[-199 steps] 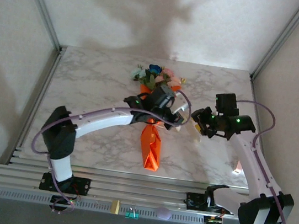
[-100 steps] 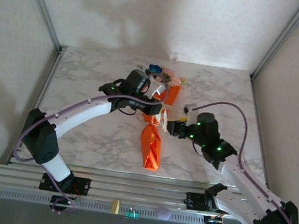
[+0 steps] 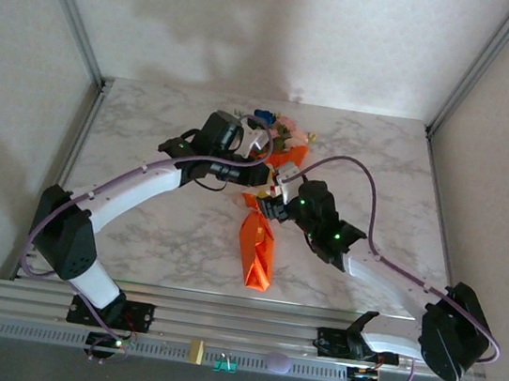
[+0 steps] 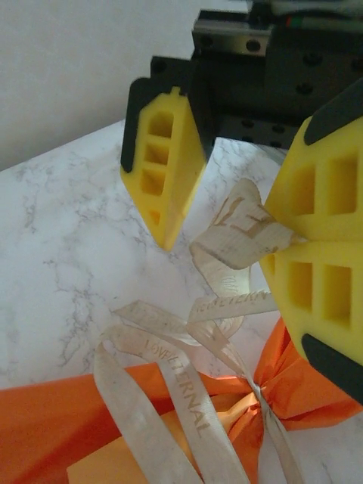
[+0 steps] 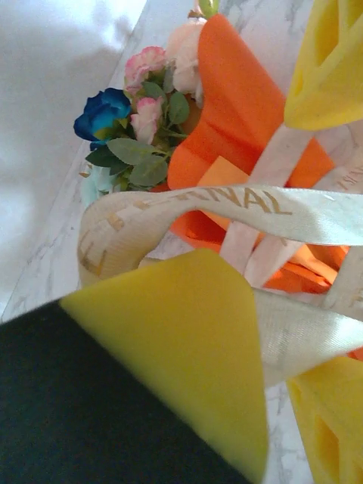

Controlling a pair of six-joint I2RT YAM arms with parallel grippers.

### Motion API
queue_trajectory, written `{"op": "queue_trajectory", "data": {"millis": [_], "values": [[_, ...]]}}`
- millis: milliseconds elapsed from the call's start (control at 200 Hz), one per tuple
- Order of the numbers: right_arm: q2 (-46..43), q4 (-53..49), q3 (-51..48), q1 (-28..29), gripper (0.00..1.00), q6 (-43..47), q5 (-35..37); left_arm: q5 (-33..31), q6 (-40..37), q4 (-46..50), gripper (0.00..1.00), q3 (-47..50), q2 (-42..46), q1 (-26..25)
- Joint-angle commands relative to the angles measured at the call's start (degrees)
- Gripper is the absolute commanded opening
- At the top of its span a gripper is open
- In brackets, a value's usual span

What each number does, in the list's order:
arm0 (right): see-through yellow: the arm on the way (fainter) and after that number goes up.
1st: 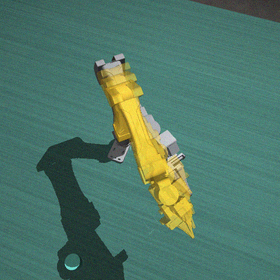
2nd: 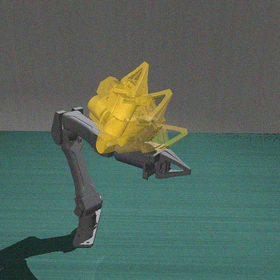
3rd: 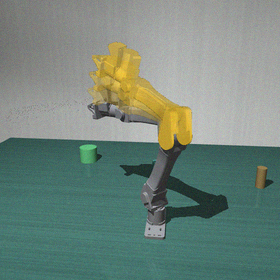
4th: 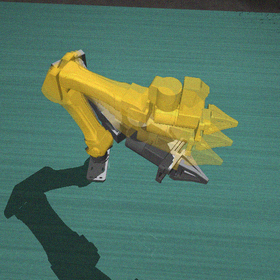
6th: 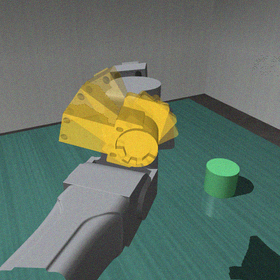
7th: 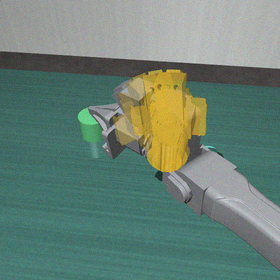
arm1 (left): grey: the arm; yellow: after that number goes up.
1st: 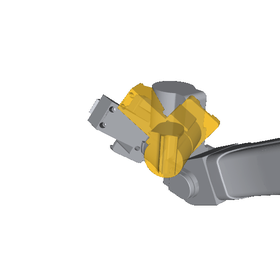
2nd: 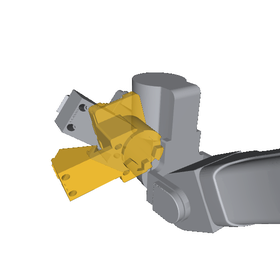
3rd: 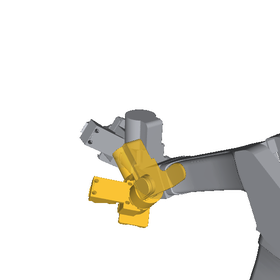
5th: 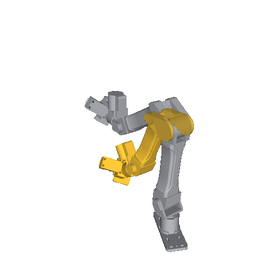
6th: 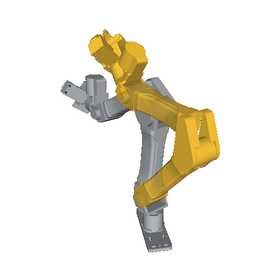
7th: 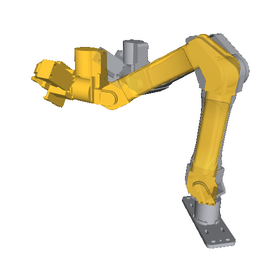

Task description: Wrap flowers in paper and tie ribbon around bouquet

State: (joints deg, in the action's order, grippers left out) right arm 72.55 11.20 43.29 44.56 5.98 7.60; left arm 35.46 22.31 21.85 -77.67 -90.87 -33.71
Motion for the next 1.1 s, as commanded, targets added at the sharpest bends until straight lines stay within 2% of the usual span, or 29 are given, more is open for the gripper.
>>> {"op": "queue_trajectory", "data": {"millis": [0,185,375,531,571,746,921,1096], "values": [[1.8,2.8,3.31,0.36,0.74,2.37,1.85,1.72,2.18,-2.77,0.0,0.65,1.95,0.65],[3.19,1.73,4.67,0.2,0.65,0.97,2.88,1.37,2.91,-3.45,0.0,1.09,1.96,0.79],[2.07,-0.52,4.06,-0.58,0.46,-1.23,0.67,0.62,4.27,-3.71,0.0,1.5,1.92,1.66],[1.46,-0.31,2.03,-1.49,0.41,-5.3,-3.67,1.83,7.49,-6.88,0.0,3.41,2.43,2.58],[1.83,-0.05,1.88,-3.27,0.41,-6.11,-4.84,2.44,8.22,-7.8,0.0,3.96,2.47,2.75],[3.79,0.7,1.77,-3.51,0.39,-7.81,-5.55,3.31,9.77,-9.52,0.0,4.9,2.35,3.11],[4.43,1.34,1.05,-4.11,0.32,-9.08,-5.44,3.43,10.87,-10.09,0.0,5.16,2.48,3.71],[5.72,1.37,2.2,-4.78,0.2,-10.3,-6.35,3.89,11.92,-10.83,0.0,5.76,2.45,4.0]]}}
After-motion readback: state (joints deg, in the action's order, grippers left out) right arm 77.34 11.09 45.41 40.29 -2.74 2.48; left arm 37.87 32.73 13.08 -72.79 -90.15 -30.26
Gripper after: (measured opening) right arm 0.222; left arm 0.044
